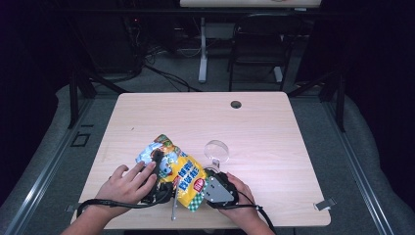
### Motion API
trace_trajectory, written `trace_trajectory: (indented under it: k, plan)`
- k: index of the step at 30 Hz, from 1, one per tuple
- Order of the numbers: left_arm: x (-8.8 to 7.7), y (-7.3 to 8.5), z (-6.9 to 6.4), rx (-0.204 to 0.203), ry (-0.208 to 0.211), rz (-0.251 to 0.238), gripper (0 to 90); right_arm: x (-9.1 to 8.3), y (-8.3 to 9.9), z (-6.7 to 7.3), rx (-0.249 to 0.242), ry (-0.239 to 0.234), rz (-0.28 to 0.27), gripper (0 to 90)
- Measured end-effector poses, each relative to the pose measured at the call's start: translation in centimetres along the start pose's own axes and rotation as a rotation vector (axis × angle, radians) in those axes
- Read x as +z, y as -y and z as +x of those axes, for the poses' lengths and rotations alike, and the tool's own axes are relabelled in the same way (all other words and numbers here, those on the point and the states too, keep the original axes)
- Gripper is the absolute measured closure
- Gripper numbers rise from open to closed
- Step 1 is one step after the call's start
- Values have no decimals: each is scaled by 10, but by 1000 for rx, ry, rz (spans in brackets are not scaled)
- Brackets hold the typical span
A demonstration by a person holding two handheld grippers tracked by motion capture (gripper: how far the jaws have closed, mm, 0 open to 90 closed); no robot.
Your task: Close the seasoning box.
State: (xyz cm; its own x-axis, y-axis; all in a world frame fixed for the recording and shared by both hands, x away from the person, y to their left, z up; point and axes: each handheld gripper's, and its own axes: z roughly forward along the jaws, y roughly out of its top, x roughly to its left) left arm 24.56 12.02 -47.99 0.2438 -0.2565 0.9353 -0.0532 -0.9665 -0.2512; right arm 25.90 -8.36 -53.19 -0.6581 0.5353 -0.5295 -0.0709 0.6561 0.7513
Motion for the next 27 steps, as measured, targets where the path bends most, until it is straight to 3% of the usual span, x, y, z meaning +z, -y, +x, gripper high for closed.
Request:
trace_trajectory:
  k: [2, 3, 17, 23, 27]
  plan:
    - [0, -1, 1, 3, 7, 4, 629, 0, 0, 0, 9, -5, 0, 676]
    - [0, -1, 0, 5, -12, -4, 629, 1, 1, -1, 15, -8, 2, 673]
    - [1, 1, 5, 5, 28, 16, 633, -1, 0, -4, 47, -19, -10, 650]
    - [1, 2, 6, 18, 27, 14, 633, -2, 0, -2, 24, -17, -8, 668]
    - [-1, 1, 7, 18, 26, 15, 633, -3, 0, -2, 37, -17, -15, 696]
